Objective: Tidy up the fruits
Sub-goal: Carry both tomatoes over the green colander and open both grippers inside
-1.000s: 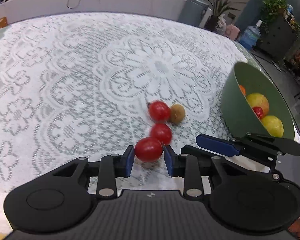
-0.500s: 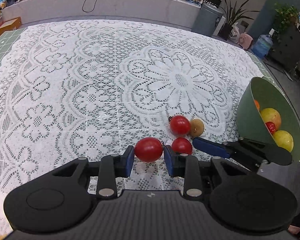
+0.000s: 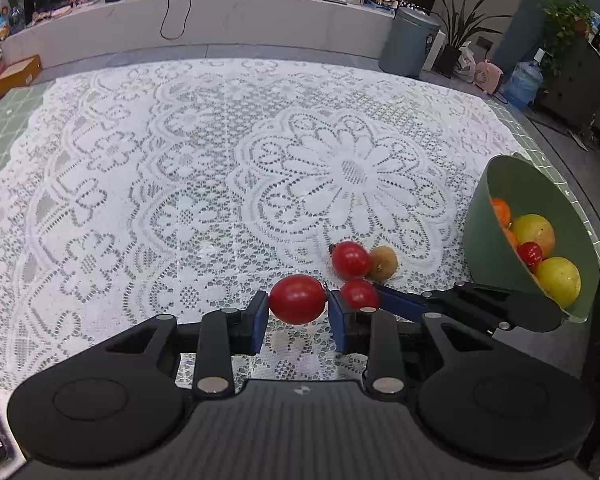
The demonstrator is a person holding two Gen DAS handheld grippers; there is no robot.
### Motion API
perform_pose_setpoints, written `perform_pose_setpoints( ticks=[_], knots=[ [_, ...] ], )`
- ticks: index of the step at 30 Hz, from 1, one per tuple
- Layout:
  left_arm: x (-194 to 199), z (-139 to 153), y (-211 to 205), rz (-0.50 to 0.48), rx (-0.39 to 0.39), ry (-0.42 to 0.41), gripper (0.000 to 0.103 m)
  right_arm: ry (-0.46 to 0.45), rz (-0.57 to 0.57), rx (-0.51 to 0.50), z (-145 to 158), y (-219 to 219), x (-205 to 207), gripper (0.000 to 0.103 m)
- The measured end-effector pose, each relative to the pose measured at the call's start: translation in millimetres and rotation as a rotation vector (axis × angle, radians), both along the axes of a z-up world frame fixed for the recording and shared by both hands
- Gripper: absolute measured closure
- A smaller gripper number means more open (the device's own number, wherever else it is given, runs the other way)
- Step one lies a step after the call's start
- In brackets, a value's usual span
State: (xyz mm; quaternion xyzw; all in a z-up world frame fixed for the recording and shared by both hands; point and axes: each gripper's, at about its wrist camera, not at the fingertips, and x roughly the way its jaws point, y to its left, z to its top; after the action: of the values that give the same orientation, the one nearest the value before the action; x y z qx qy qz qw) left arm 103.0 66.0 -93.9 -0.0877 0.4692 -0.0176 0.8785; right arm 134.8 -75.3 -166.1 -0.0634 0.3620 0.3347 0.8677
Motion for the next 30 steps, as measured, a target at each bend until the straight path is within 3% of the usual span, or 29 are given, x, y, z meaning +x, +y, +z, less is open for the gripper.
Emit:
perform_pose_setpoints(
  ticks=[12,21,25,30],
  knots=[
    [-16.3,47.6,-36.3,-0.068,0.071,-0.098,0.067,-0.122,-0.060,0.101,44.6,-36.9,-23.2,0.077],
    [-11.1,75.1,-89.9,-0.199,0.107,-0.187,0.067,-0.215,-0.240,0.132,81.8,-94.8,-33.4,0.077],
    [2.0,80.8,-108.9,-0.242,0.067,-0.189,0.067,-0.253,-0.341,0.104,86.5,-121.7,-32.3,0.077],
    [23.3,79.0,-138.1,-0.319,0.072,-0.188,0.067,-0.207,-0.422,0.127,85.7,-150.9,-18.6,0.077]
  ],
)
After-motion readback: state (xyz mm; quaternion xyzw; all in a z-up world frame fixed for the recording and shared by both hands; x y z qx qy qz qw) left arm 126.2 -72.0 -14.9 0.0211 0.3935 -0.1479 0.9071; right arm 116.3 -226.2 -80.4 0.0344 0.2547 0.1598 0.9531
